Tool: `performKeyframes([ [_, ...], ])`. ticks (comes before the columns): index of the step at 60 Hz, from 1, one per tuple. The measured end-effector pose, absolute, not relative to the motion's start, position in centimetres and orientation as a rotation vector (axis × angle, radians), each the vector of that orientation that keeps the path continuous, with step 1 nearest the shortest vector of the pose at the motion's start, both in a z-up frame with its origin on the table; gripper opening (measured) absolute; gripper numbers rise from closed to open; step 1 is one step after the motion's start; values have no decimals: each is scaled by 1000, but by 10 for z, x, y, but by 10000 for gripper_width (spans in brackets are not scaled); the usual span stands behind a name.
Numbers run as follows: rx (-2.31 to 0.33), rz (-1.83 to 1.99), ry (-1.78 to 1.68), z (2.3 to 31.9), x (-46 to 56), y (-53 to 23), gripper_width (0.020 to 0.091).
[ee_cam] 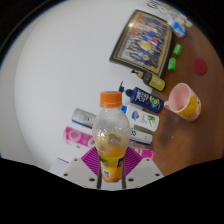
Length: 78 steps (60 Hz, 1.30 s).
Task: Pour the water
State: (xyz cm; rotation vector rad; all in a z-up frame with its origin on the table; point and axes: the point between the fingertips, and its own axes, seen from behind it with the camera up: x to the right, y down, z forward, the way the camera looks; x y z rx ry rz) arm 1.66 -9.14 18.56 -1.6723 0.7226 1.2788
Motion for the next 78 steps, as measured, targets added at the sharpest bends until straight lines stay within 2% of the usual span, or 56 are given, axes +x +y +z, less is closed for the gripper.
performKeyframes([
  [7, -1592, 1504, 925, 181, 42, -60, 267],
  [23, -1431, 1881, 1356, 134, 65, -24, 267],
  [30, -1455, 1908, 1404, 119, 63, -22, 266],
  [38, -1514, 1901, 1379, 117, 63, -24, 267],
  [46, -1696, 1688, 1114, 125, 76, -25, 266],
  [54, -1792, 1347, 754, 155, 118, -17, 269],
  [64, -1779, 854, 369, 195, 202, -1, 267],
  [70, -1774, 548, 203, 188, 257, 6, 267],
  [78, -1808, 229, 86, 137, 323, 23, 266],
])
